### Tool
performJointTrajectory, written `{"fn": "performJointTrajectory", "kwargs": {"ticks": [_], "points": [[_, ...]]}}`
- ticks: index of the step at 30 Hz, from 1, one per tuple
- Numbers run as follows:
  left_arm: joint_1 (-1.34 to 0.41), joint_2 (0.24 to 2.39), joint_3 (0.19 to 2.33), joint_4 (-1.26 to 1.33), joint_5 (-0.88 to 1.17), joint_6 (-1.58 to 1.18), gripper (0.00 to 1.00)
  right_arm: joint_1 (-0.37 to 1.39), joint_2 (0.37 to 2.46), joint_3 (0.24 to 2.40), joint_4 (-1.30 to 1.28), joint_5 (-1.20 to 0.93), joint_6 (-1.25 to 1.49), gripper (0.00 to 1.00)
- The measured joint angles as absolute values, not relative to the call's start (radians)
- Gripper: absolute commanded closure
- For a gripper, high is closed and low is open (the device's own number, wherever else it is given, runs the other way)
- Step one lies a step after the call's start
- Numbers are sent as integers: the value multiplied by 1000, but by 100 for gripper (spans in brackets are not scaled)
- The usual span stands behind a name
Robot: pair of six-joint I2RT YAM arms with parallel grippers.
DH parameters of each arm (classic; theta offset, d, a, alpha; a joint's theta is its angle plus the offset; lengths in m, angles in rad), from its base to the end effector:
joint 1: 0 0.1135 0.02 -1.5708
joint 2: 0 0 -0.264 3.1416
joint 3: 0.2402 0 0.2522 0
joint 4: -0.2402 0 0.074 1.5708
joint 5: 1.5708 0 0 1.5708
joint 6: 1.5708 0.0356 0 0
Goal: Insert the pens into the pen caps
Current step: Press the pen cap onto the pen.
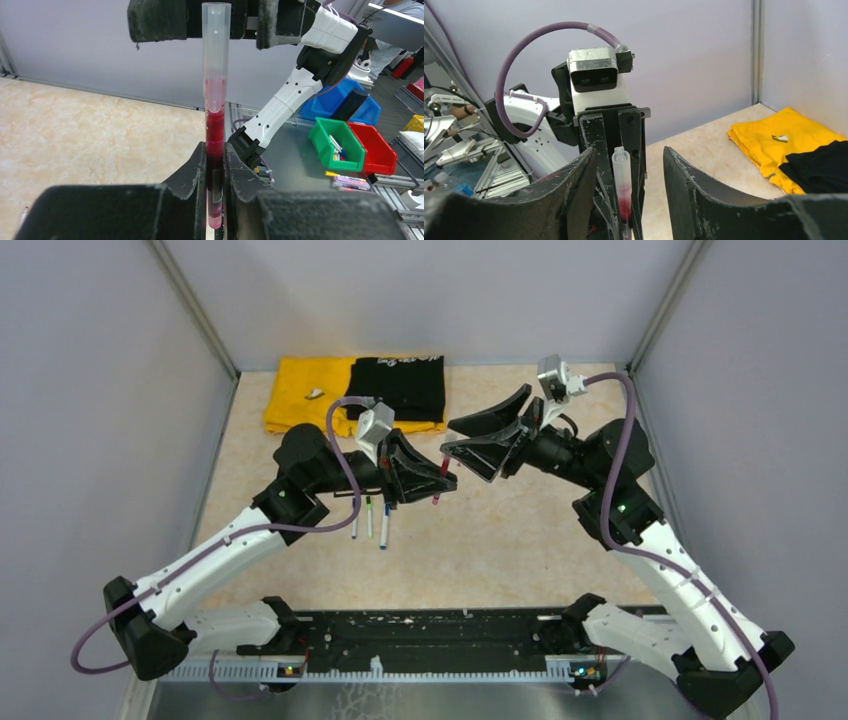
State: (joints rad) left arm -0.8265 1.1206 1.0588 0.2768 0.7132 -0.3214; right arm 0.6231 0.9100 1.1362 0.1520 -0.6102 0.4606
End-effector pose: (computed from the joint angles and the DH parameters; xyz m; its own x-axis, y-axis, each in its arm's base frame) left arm 0.1535 -0.2011 0.4175 -0.1754 -0.1622 -0.9710 0.9843 -0.0096 -0.1762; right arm 0.1336 0.1211 0.4734 -0.1362 0.3507 -0.9265 -0.9491 0.2220 0.2235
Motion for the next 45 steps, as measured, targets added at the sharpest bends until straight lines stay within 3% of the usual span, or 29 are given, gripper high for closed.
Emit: {"fn": "performJointTrajectory", "kwargs": {"ticks": [5, 10, 15, 29, 45], "points": [[-826, 1133, 1069, 276, 731, -321, 100, 621, 941, 1147, 157, -637, 476, 59], [-826, 1136, 1069, 276, 736, -321, 100, 620, 945, 1147, 157, -658, 475, 75], [-826, 1148, 1074, 271, 736, -322, 100, 620, 945, 1147, 155, -669, 469, 100], [-828, 1192, 1151, 213, 692, -322, 100, 612, 907, 1122, 149, -597, 406, 100], [-836, 1230, 1151, 70, 742, -321, 100, 706, 721, 775, 353, -352, 422, 100]]}}
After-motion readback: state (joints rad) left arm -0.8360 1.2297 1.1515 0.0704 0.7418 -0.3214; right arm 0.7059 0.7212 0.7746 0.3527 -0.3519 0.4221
